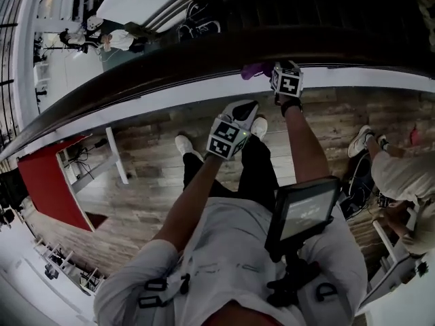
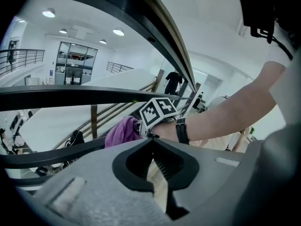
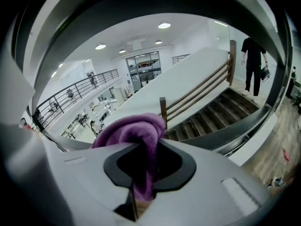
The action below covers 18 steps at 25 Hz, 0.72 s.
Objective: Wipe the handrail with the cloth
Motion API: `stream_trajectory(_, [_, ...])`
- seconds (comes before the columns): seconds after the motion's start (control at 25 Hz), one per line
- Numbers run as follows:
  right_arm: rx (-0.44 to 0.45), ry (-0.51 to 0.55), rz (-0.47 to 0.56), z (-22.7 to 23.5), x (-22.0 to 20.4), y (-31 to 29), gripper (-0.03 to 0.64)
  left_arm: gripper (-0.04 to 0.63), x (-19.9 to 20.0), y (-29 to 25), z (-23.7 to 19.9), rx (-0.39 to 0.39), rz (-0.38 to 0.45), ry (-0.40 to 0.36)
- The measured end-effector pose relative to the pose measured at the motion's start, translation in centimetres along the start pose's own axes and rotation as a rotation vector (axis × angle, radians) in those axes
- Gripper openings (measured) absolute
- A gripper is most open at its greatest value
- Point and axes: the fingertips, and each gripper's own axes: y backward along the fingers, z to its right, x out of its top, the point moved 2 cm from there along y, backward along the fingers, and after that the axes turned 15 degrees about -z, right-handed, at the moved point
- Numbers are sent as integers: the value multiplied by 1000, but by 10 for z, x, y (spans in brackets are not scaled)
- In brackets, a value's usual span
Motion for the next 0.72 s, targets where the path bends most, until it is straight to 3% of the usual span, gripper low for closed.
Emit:
stream_trajectory(0.28, [-123, -81, 19, 124, 1, 24, 49, -2, 28, -53, 39, -69, -19, -65])
stream_trajectory(0.52, [-250, -368, 30, 242, -3, 55, 49, -2, 56, -99, 69, -120, -23, -110])
stream_trajectory(0.72, [-358, -440, -21, 318, -14, 72, 48, -2, 71, -117, 87, -139, -19, -147])
